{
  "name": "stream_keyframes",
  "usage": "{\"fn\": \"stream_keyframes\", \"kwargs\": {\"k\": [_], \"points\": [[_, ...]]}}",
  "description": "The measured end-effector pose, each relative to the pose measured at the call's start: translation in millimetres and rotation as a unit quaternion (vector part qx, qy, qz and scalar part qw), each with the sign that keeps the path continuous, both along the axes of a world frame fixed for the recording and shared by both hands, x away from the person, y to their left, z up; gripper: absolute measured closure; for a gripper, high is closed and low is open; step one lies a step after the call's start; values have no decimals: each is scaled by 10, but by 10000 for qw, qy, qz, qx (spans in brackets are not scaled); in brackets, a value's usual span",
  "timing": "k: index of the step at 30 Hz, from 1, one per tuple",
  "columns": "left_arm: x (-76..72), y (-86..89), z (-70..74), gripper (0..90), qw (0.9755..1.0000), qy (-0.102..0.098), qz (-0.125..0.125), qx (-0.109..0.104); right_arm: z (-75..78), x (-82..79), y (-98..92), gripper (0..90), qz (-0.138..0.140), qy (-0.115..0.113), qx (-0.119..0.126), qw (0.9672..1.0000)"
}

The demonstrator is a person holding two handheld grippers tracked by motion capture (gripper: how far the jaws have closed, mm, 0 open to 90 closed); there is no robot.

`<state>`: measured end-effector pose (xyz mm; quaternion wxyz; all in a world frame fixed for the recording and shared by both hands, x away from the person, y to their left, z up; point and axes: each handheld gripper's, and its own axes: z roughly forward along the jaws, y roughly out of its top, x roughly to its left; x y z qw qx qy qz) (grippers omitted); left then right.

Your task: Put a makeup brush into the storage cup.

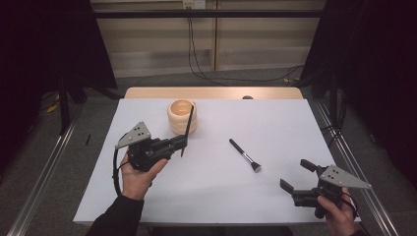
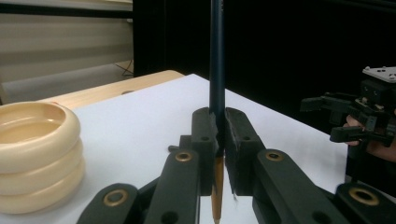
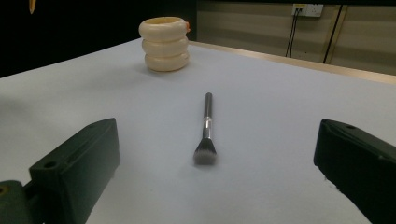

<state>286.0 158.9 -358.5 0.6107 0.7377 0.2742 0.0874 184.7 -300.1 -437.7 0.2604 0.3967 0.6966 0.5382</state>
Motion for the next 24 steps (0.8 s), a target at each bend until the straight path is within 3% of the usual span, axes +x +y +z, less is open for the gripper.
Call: {"fn": "stream_keyframes", "kwargs": {"k": [4,5,6,12,15,24], "points": [[-20,-59,-22,834,10000,10,-62,-19,4,1,4,0,60,-1,29,10000],[-30,-72,-16,834,10000,-14,-19,57,4,0,4,0,62,-1,30,10000],[-27,-87,-14,834,9999,-3,-115,13,4,0,4,0,66,-4,31,10000],[-79,-183,59,834,9998,-12,-204,61,8,3,24,0,-33,-2,84,10000],[-96,-253,77,834,9990,-35,-436,70,9,4,28,0,-24,7,82,10000],[-138,-416,100,834,9974,-15,-706,139,6,4,32,0,-52,16,107,9999]]}}
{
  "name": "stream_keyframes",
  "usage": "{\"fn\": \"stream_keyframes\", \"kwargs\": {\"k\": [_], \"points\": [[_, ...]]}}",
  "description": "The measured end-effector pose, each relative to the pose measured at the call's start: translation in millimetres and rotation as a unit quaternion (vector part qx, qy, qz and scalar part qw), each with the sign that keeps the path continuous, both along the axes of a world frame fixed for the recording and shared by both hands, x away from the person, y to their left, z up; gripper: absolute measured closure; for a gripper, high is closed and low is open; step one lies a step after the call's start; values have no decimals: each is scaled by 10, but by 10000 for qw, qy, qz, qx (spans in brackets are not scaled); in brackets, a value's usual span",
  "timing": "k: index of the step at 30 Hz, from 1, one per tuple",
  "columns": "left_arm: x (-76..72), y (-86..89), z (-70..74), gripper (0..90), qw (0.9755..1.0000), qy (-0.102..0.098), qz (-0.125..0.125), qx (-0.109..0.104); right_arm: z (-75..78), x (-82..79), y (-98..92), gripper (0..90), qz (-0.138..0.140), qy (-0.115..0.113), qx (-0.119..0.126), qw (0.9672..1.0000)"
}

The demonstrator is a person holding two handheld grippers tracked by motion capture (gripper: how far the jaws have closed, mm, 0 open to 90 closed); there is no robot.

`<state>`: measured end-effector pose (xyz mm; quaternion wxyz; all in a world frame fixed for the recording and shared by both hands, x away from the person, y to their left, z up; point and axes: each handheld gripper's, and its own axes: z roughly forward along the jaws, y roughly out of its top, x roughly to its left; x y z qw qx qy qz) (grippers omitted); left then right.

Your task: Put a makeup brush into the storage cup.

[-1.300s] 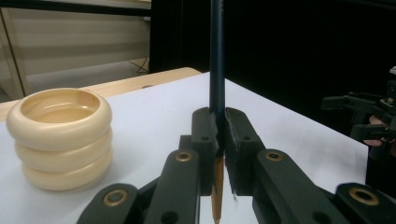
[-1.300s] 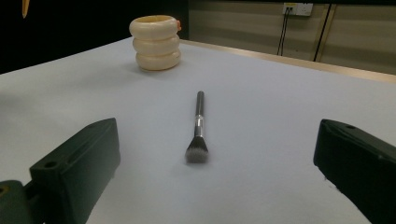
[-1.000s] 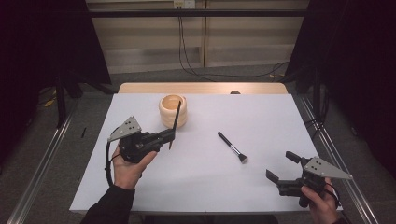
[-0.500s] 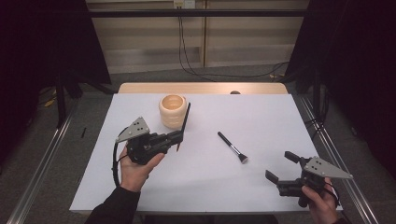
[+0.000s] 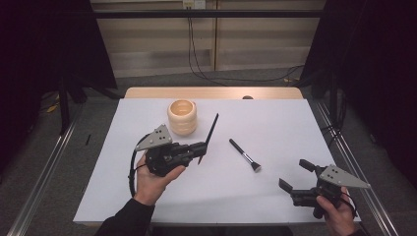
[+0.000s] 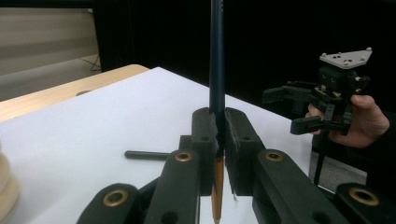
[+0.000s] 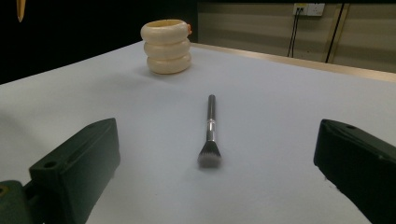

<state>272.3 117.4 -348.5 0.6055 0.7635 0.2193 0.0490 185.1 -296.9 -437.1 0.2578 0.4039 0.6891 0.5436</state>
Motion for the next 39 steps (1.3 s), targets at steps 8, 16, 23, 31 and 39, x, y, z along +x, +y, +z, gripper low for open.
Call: {"fn": "stream_keyframes", "kwargs": {"k": [8,16,23,31,39], "points": [[4,-152,31,834,9998,83,-205,5,-3,2,0,0,38,22,7,10000],[19,-345,2,834,9990,174,-365,197,-4,-7,6,0,73,-39,-4,10000],[-6,-455,43,834,9972,188,-594,410,-6,6,14,0,141,60,27,9999],[-6,-501,48,834,9942,263,-685,787,7,8,32,0,202,160,90,9996],[28,-489,44,834,9918,332,-755,976,9,28,38,1,260,239,107,9993]]}}
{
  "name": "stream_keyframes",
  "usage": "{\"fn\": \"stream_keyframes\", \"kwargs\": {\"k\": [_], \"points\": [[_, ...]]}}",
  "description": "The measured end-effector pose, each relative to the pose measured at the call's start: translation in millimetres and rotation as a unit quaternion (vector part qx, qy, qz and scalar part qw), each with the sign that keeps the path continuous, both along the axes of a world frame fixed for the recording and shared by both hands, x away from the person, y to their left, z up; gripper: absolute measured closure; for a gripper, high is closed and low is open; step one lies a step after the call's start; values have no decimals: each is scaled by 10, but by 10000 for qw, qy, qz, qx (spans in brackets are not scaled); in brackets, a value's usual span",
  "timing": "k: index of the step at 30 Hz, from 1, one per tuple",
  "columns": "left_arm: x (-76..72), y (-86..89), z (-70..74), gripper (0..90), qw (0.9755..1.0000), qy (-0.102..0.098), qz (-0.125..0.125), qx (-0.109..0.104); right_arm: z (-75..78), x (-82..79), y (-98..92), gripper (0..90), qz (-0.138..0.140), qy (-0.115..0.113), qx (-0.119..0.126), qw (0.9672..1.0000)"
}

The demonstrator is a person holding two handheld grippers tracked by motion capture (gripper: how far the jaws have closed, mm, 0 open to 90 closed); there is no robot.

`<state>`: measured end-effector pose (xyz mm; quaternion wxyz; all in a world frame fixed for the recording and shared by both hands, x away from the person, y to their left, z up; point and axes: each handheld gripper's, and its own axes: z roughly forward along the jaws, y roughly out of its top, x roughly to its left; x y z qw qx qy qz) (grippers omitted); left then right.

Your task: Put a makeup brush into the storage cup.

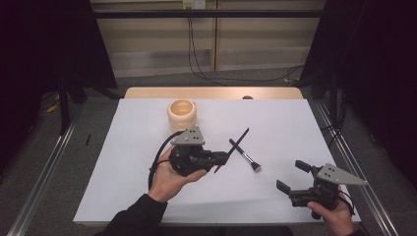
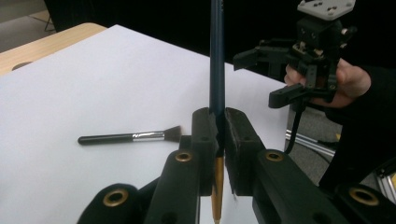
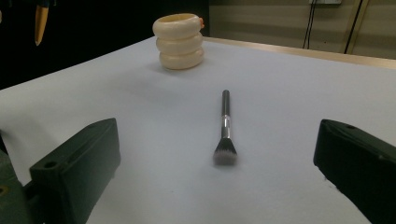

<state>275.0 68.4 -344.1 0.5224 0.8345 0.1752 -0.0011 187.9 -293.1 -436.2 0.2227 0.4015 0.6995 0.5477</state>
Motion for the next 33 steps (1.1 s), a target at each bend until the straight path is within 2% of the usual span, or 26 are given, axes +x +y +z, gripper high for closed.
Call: {"fn": "stream_keyframes", "kwargs": {"k": [3,6,7,8,9,11,12,14,17,19,22,27,29,30,31,33], "points": [[3,-7,6,834,9998,-11,-8,204,5,-3,17,5,50,25,-1,10000],[-14,-10,34,834,9989,-114,24,451,10,-8,30,27,119,121,-65,9998],[-22,-16,37,834,9989,-88,17,458,7,1,26,27,161,185,-120,9996],[-28,-17,46,834,9984,-70,31,563,9,4,26,28,170,247,-105,9995],[-28,-29,34,834,9985,-50,-5,547,10,5,24,29,184,260,-140,9994],[-28,-35,36,834,9974,-31,19,715,15,9,26,29,204,266,-192,9993],[-22,-45,16,834,9976,9,4,690,16,10,28,28,230,281,-186,9992],[-12,-47,7,833,9969,46,-60,785,24,18,22,28,419,420,-55,9982],[-7,-50,-3,833,9958,70,-121,902,28,10,24,7,502,326,-97,9982],[-6,-56,-19,834,9959,70,-121,889,30,1,18,0,653,185,-124,9976],[-7,-51,-14,834,9944,94,-192,1034,42,-4,8,0,829,113,-65,9965],[-3,-44,-10,834,9922,121,-246,1213,61,36,9,0,763,177,-49,9969],[1,-47,-23,834,9924,155,-178,1210,75,52,8,0,826,211,0,9964],[9,-44,-25,833,9907,174,-204,1334,82,59,9,0,835,248,16,9962],[15,-42,-29,834,9902,182,-236,1361,88,68,11,0,837,267,24,9961],[26,-44,-44,834,9875,196,-286,1537,92,77,15,3,886,291,31,9956]]}}
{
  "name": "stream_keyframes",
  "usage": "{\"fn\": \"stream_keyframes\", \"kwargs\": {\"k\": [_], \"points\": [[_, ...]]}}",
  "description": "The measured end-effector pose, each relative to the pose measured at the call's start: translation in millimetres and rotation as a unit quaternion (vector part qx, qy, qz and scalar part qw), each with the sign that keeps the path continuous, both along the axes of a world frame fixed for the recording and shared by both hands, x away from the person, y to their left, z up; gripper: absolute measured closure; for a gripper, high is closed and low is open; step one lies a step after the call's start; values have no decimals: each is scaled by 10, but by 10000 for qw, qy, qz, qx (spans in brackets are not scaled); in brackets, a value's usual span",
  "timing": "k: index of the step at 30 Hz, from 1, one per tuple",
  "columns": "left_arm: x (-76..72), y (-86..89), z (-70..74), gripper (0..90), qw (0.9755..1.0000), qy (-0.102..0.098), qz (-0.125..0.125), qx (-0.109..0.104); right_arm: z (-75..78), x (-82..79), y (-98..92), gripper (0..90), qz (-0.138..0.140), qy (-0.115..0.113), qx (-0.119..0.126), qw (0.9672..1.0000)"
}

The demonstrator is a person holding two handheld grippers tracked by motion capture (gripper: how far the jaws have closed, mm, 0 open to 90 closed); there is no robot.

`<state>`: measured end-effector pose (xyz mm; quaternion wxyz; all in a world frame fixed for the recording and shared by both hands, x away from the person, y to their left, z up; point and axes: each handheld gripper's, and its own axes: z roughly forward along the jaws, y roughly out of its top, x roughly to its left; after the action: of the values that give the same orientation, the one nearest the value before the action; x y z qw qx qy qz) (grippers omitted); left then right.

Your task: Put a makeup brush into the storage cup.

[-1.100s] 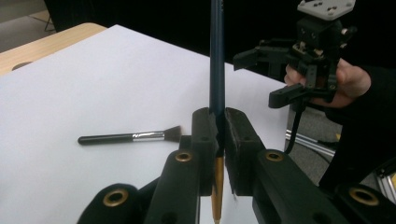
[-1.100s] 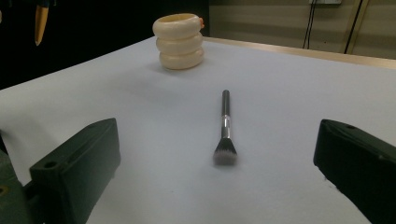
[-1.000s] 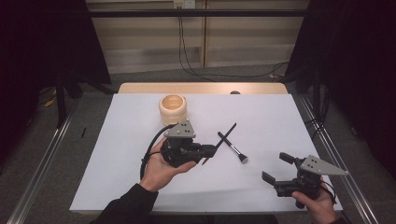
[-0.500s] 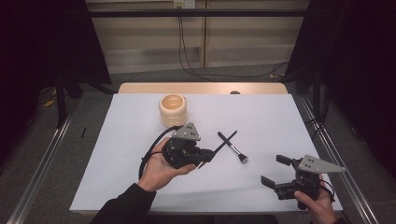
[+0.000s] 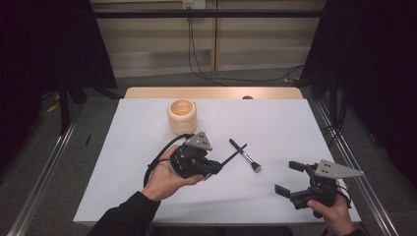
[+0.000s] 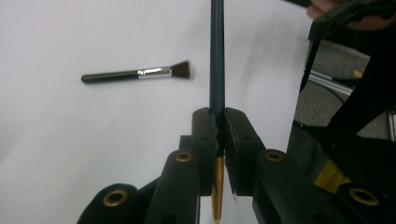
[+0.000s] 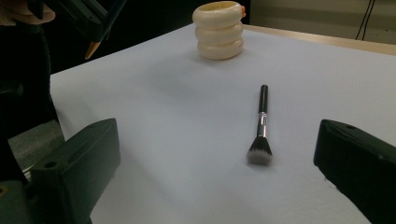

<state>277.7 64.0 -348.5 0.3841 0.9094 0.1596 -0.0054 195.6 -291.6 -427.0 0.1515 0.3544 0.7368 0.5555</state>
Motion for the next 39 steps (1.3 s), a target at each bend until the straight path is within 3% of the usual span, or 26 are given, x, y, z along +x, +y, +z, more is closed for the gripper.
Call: {"fn": "stream_keyframes", "kwargs": {"k": [6,10,18,22,27,39], "points": [[21,18,-27,833,9986,43,-38,531,19,22,31,5,113,15,-83,9999],[24,10,-75,833,9970,152,-134,742,34,54,67,12,191,26,-93,9998],[32,29,-180,833,9966,336,-128,739,73,80,79,26,251,-1,-58,9997],[50,43,-165,833,9949,196,-307,945,140,106,63,34,268,-72,-47,9996],[43,35,-181,833,9944,195,-298,991,250,161,98,40,305,-144,70,9994],[38,22,-208,833,9942,259,-267,1009,420,366,352,64,827,-99,-161,9964]]}}
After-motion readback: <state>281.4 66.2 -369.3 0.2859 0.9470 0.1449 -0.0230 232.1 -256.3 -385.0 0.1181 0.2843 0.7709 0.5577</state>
